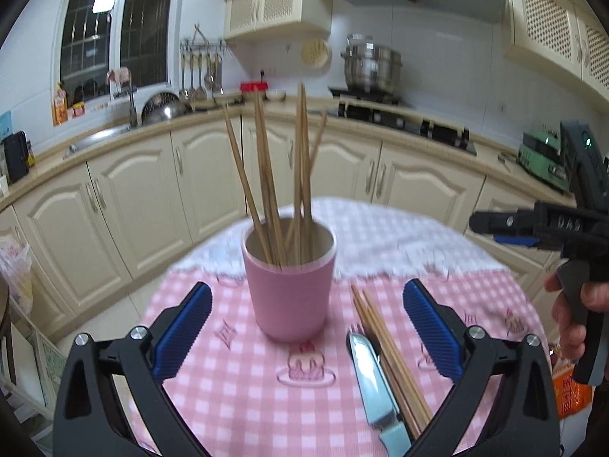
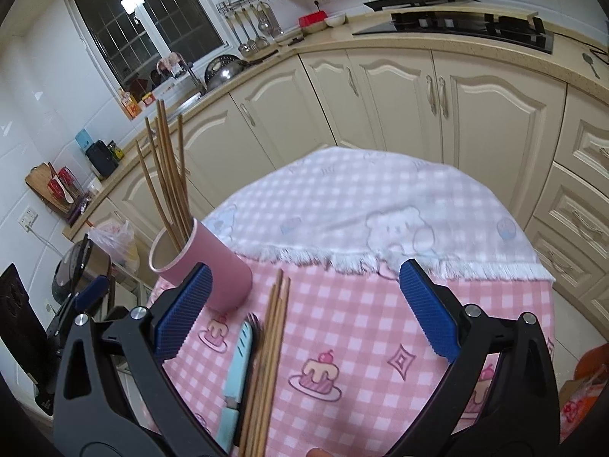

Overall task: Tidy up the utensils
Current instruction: 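Move the right gripper back toward the remaining chopsticks, then lower the left gripper onto the light blue knife and grasp it while the right gripper grasps a chopstick, then lift the knife with the left gripper and the chopstick with the right gripper over the pink cup, then open the left gripper to drop the knife into the cup while the right gripper drops its chopstick, then lower the left gripper to the dark fork and grasp it while the right gripper grasps a chopstick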

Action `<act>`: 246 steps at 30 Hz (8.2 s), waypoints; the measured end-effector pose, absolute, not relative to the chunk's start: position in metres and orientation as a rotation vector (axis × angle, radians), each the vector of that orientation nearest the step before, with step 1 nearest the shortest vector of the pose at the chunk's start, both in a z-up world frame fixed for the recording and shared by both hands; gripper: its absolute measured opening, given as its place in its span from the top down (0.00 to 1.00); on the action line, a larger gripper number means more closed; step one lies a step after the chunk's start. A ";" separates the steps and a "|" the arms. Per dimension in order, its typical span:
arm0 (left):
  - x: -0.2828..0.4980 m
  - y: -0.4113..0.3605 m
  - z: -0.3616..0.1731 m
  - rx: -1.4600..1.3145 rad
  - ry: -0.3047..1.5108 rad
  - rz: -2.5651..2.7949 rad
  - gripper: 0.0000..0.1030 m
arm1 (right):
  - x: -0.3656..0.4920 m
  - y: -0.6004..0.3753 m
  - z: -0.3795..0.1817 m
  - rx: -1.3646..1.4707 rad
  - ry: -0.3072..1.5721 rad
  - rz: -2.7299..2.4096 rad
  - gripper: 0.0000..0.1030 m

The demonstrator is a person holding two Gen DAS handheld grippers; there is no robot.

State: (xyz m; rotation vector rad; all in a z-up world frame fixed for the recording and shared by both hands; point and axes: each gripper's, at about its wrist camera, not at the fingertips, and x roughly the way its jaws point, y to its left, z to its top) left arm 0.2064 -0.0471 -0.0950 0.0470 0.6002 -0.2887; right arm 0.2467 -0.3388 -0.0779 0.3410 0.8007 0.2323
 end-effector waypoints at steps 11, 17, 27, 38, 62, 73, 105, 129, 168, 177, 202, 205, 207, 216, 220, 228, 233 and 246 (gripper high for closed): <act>0.217 -0.072 -0.164 0.085 0.876 -0.342 0.05 | 0.241 -0.337 -0.122 0.300 0.937 0.196 0.06; 0.227 -0.085 -0.185 0.075 0.971 -0.374 0.05 | 0.238 -0.336 -0.138 0.282 0.985 0.193 0.06; 0.232 -0.090 -0.197 0.068 1.015 -0.390 0.18 | 0.242 -0.307 -0.156 0.163 1.046 0.214 0.06; 0.224 -0.080 -0.198 0.115 0.983 -0.362 0.18 | 0.260 -0.262 -0.177 -0.062 1.107 0.198 0.06; 0.233 -0.087 -0.194 0.082 1.033 -0.453 0.66 | 0.270 -0.263 -0.177 -0.080 1.139 0.142 0.19; 0.222 -0.098 -0.193 0.105 1.072 -0.512 0.74 | 0.278 -0.252 -0.171 -0.101 1.132 0.165 0.64; 0.198 -0.037 -0.100 -0.066 0.637 -0.494 0.78 | 0.244 -0.304 -0.087 0.254 0.769 0.333 0.94; 0.194 -0.005 -0.026 -0.109 0.432 -0.499 0.78 | 0.247 -0.285 -0.002 0.231 0.514 0.405 0.94; 0.268 0.007 -0.011 -0.093 0.436 -0.398 0.57 | 0.335 -0.226 -0.001 0.236 0.446 0.417 0.11; 0.248 0.006 0.005 -0.054 0.352 -0.313 0.10 | 0.318 -0.274 0.003 0.312 0.444 0.328 0.06; 0.226 -0.005 -0.021 -0.069 0.461 -0.290 0.08 | 0.283 -0.325 -0.038 0.355 0.657 0.229 0.06; 0.224 -0.007 -0.029 -0.073 0.483 -0.293 0.08 | 0.281 -0.327 -0.044 0.355 0.678 0.222 0.06; 0.223 -0.008 -0.035 -0.079 0.497 -0.295 0.08 | 0.279 -0.328 -0.049 0.357 0.695 0.220 0.06; 0.220 -0.013 -0.060 -0.073 0.559 -0.292 0.08 | 0.272 -0.325 -0.067 0.337 0.770 0.212 0.06; 0.219 -0.016 -0.074 -0.071 0.596 -0.294 0.08 | 0.270 -0.323 -0.078 0.323 0.808 0.207 0.06; 0.218 -0.032 -0.109 -0.040 0.691 -0.311 0.08 | 0.265 -0.321 -0.099 0.298 0.881 0.206 0.06; 0.217 -0.043 -0.134 -0.012 0.758 -0.310 0.08 | 0.261 -0.319 -0.112 0.259 0.934 0.206 0.06; 0.219 -0.039 -0.177 0.021 0.882 -0.272 0.08 | 0.245 -0.272 -0.163 0.038 1.084 0.267 0.06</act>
